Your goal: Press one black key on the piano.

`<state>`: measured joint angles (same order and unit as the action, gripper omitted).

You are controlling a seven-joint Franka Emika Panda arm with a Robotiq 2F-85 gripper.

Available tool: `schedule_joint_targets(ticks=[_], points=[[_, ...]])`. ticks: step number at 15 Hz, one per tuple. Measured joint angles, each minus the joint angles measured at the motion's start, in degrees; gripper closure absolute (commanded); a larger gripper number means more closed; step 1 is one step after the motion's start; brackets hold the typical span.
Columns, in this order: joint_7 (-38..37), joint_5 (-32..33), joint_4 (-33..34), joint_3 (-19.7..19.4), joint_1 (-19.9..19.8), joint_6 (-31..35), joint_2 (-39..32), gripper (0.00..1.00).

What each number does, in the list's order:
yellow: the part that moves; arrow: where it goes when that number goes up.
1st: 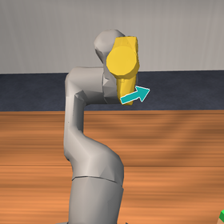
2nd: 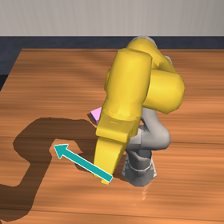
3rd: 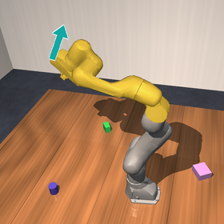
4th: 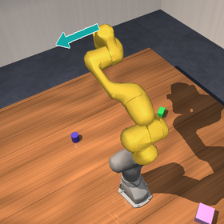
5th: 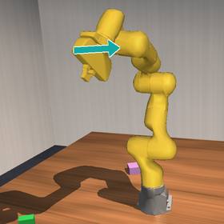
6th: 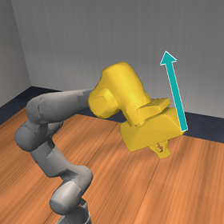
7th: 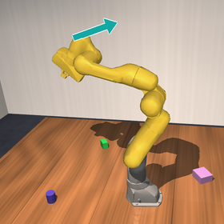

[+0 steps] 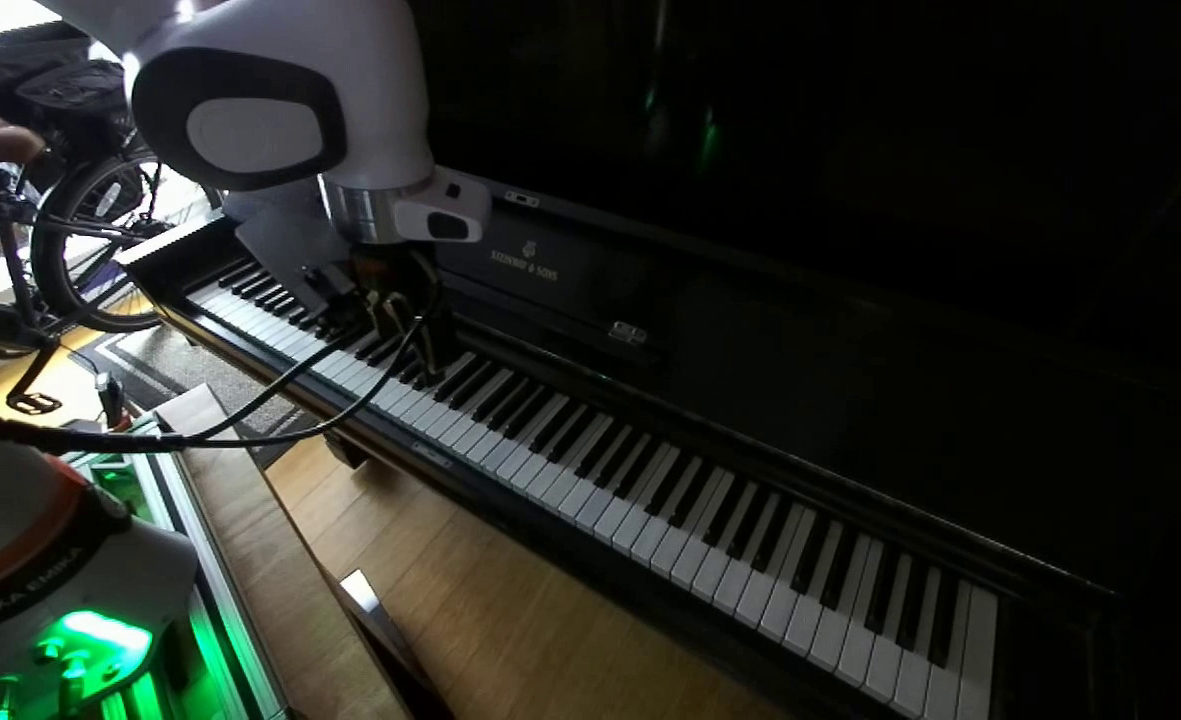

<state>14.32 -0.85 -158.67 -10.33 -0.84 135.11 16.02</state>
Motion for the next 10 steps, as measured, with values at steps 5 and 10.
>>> schedule_joint_targets(ticks=[5, 10], points=[[0.0, 0.0, 0.2, 0.2, -0.2, 2.8, -1.2, 0.00], [2.2, -0.8, 0.2, 0.2, -1.2, 20.1, -10.7, 0.00]])
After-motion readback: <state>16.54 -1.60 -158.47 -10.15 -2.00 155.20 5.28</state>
